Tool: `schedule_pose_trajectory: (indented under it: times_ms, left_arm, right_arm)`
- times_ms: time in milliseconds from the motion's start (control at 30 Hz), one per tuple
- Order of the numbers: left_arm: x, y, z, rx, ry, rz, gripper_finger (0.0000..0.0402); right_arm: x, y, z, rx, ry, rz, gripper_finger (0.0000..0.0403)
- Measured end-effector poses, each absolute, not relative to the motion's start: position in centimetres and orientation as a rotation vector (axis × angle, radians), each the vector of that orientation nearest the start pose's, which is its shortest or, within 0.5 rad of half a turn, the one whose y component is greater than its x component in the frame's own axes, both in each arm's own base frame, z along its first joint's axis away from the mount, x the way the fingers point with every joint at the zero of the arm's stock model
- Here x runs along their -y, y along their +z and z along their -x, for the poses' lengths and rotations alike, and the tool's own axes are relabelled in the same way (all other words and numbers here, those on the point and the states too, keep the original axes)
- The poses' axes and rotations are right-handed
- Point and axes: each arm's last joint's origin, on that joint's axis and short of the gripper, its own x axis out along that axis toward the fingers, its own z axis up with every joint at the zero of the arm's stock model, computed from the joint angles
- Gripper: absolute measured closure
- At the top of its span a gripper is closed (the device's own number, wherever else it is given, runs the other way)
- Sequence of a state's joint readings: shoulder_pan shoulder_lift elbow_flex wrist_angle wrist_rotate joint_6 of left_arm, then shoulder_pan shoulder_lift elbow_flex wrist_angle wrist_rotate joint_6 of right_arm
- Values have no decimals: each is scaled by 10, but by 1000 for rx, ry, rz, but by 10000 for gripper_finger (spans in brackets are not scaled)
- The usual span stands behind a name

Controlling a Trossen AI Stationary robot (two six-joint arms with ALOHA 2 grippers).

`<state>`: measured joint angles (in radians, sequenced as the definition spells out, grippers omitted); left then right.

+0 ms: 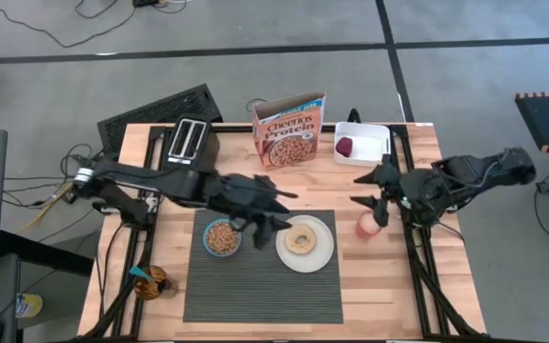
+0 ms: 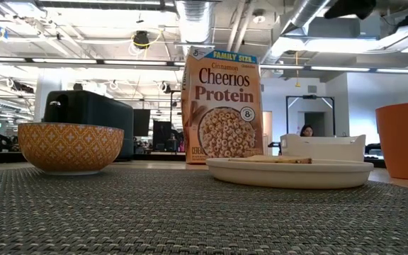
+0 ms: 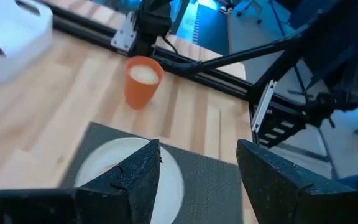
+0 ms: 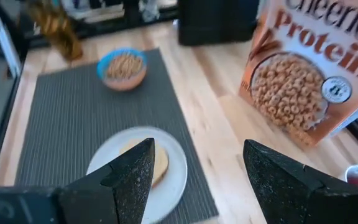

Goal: Arrange a breakfast setting
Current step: Put the apple on the gray placemat

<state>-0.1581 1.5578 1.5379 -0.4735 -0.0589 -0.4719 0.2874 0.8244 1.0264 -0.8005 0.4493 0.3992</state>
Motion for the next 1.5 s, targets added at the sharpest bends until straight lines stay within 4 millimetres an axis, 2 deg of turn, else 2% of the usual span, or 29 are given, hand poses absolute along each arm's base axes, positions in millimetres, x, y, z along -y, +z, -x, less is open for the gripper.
schedule_pose_trajectory:
  times_ms: [233, 333, 500, 667, 900, 1133, 1300, 1500]
  left_arm:
    - [44, 410, -292, -505, 10, 245, 205]
    - [40, 414, -271, -498, 19, 200, 205]
    - [34, 404, -238, -490, 70, 174, 205]
    - [26, 384, -218, -448, 190, 225, 205]
    - [19, 366, -207, -409, 237, 320, 205]
    - [17, 368, -208, -374, 260, 333, 205]
    - [14, 368, -208, -367, 282, 345, 205]
    - [9, 368, -208, -361, 307, 367, 205]
  right_arm:
    - [-15, 359, -158, -407, -365, -262, 131]
    - [-9, 359, -163, -391, -407, -290, 131]
    - [2, 358, -168, -386, -479, -319, 131]
    - [16, 355, -171, -384, -553, -387, 131]
    - [48, 351, -173, -382, -707, -433, 131]
    - [93, 342, -167, -431, -767, -547, 128]
    - [129, 327, -164, -484, -806, -668, 96]
    - [175, 294, -152, -621, -947, -870, 46]
